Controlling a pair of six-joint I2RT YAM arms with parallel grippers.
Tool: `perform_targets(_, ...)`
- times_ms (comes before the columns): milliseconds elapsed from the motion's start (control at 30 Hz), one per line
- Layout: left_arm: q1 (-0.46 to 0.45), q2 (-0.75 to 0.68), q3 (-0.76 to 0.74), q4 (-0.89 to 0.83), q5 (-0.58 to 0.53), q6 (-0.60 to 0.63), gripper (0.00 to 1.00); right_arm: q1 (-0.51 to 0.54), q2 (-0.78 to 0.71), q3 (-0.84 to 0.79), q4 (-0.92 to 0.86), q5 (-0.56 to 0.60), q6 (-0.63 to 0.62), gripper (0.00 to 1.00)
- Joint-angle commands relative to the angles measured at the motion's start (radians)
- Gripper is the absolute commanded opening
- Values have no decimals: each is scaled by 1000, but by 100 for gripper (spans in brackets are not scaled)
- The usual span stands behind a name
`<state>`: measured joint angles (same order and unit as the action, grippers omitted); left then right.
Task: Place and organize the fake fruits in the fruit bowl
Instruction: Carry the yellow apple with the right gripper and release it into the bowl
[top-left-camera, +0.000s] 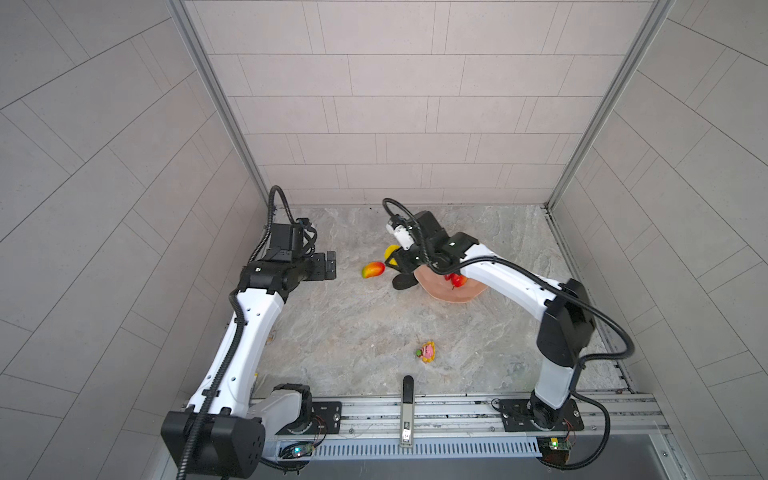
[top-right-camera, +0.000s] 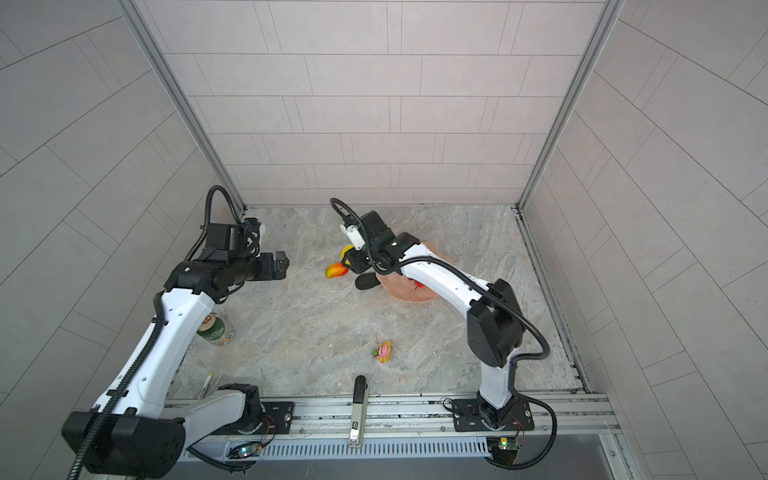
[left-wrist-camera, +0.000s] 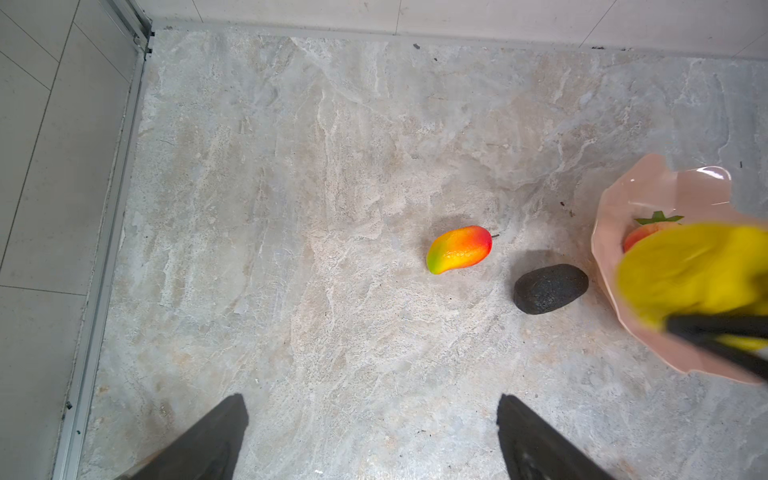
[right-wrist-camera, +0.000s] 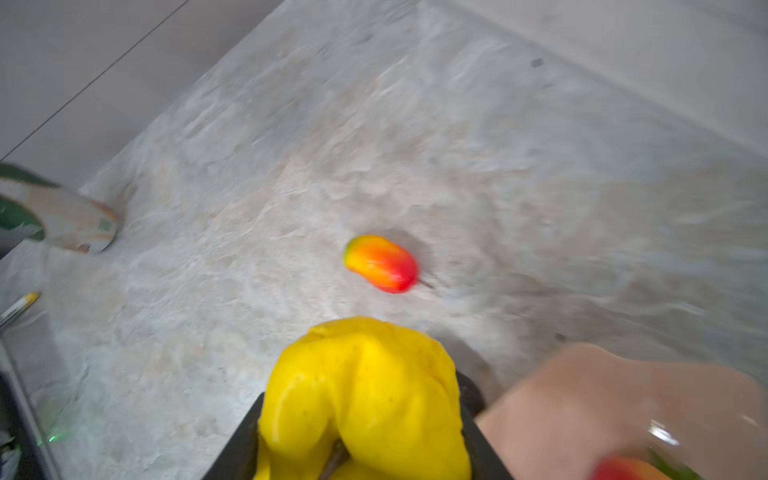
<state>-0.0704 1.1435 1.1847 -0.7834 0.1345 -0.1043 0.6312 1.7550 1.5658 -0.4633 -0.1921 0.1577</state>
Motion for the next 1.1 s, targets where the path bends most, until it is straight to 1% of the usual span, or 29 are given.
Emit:
perform_targets(0, 4, -18, -7, -4, 8, -5, 100, -91, -72, -129, -7, 108, -5, 38)
perform_targets(100, 4, -15, -7, -4, 14, -5, 100, -160, -136, -228, -1, 182, 10, 38)
perform_targets(233, 4, -15, -7, -3, 22, -3, 100, -237, -175, -327, 21, 224, 20, 38)
perform_targets(333, 4, -16, -8, -3, 25, -1, 100, -278, -168, -361, 36, 232, 20, 38)
perform_targets(400, 7, -16, -8, -3, 24, -2, 100, -289, -160, -374, 51, 215, 22, 38)
perform_targets(500, 4, -16, -8, -3, 24, -2, 100, -283, -149, -383, 80, 147, 25, 38)
perform_targets(567, 4, -14, -8, -3, 25, -2, 100, -263, -139, -381, 99, 122, 40, 38)
perform_targets(733, 5, -10, -7, -4, 27, -2, 100, -206, -82, -348, 128, 128, 60, 40)
perform_targets(867, 4, -13, -8, -3, 24, -1, 100, -174, -4, -283, 129, 129, 49, 43)
perform_targets(1067, 4, -16, -11, -3, 17, 0, 100, -170, 100, -205, 130, 126, 33, 46)
